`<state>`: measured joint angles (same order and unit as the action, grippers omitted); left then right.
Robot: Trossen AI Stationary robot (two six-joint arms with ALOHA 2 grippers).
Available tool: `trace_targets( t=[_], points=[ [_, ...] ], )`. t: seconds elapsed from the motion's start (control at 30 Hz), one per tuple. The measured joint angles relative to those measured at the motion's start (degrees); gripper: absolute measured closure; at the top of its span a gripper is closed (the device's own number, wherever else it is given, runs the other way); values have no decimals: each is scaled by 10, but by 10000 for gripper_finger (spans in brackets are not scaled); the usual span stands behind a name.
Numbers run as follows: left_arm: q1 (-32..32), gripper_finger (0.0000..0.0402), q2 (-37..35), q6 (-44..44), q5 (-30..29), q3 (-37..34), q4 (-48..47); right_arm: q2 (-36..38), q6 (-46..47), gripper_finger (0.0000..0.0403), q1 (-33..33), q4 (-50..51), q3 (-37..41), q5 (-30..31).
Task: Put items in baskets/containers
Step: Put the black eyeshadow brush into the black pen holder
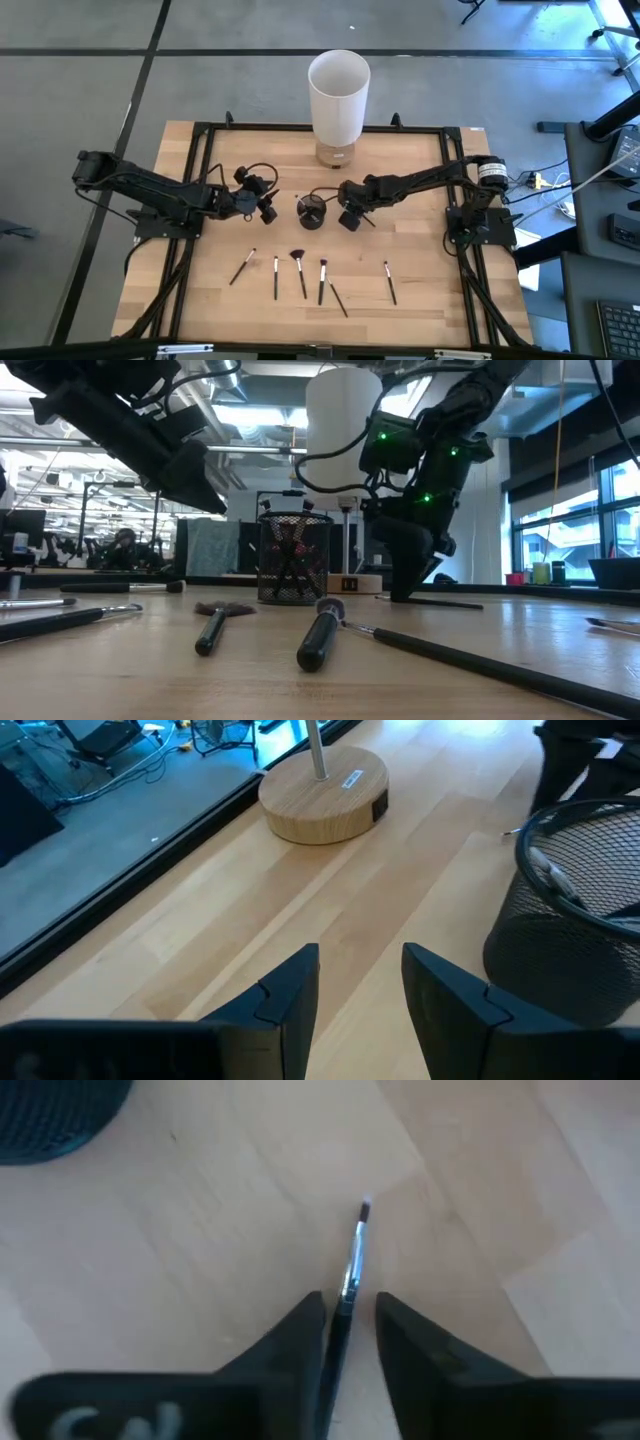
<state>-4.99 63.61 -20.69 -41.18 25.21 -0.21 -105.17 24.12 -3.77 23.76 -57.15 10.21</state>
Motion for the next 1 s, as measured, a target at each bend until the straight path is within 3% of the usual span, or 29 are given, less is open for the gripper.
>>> trace_targets(
  t=[0.17,0.5,0.73,0.9,1.0],
  points=[
    [3,261,0,-3,2,0,0,9,-5,388,2,18,0,-19],
    [-2,261,0,-11,6,0,-1,83,11,383,12,53,6,-45],
    [-3,261,0,-36,10,0,-35,178,15,397,38,23,4,41],
    [-3,261,0,-37,4,0,-35,214,-49,397,75,-111,13,165],
    [-3,261,0,-37,6,0,-35,215,-84,397,83,-154,22,166]
  ],
)
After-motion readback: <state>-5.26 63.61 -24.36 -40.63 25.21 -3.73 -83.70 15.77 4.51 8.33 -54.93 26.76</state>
